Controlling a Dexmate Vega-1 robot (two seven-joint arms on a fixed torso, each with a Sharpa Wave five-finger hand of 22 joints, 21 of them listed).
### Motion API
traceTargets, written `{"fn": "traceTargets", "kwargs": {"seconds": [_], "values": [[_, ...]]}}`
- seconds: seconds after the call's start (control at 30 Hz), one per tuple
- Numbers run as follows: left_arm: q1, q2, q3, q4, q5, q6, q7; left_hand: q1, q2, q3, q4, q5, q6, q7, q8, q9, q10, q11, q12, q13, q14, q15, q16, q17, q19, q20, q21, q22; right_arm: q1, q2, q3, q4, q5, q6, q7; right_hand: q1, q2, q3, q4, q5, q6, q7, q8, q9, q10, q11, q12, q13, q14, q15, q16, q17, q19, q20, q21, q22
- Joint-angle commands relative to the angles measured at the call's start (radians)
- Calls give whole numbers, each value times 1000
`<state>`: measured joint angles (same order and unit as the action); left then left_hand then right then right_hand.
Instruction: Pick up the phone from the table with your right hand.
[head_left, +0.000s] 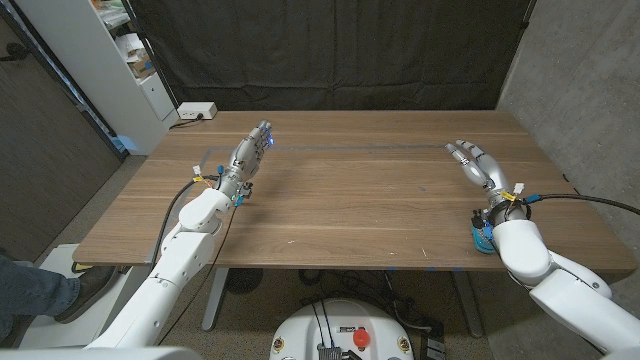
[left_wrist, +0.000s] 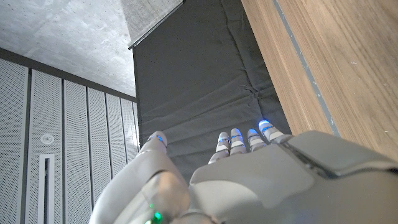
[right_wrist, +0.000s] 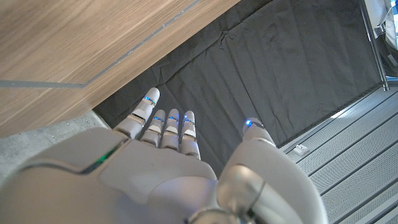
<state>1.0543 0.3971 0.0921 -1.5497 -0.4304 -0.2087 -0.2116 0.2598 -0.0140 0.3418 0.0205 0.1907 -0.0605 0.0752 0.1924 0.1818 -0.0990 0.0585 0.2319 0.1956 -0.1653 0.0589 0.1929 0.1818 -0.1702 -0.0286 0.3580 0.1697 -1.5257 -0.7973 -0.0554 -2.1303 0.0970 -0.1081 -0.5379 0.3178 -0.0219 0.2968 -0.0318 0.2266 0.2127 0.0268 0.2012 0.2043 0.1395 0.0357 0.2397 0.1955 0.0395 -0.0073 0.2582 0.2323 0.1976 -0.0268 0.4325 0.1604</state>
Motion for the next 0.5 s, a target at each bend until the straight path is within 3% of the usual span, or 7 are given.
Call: {"fn": "traceTargets", "kwargs": {"seconds": [0.03, 0.5], "values": [[4, 4, 2, -7, -1, -4, -2, 1, 10, 3, -6, 1, 6, 0, -1, -1, 4, -3, -5, 1, -4, 2, -2, 0, -116, -2, -5, 6, -43, 10, 24, -30, -27, -29, -16, 6, 8, -1, -2, 10, 8, 2, 10, 3, 7, 1, -1, 1, 15, -2, -1, 0, 9, 1, -2, 6], [6, 7, -3, -3, -7, -7, -5, 1, 11, 2, -8, 1, 6, 1, -2, -1, 4, -3, -6, 1, -5, 2, -2, 0, -115, -1, -9, 6, -94, 35, 48, -72, -57, -67, -33, 7, 9, -2, -4, 11, 9, 1, 9, 1, 9, 1, -3, 1, 17, -2, -2, -2, 11, 2, -8, 6]]}}
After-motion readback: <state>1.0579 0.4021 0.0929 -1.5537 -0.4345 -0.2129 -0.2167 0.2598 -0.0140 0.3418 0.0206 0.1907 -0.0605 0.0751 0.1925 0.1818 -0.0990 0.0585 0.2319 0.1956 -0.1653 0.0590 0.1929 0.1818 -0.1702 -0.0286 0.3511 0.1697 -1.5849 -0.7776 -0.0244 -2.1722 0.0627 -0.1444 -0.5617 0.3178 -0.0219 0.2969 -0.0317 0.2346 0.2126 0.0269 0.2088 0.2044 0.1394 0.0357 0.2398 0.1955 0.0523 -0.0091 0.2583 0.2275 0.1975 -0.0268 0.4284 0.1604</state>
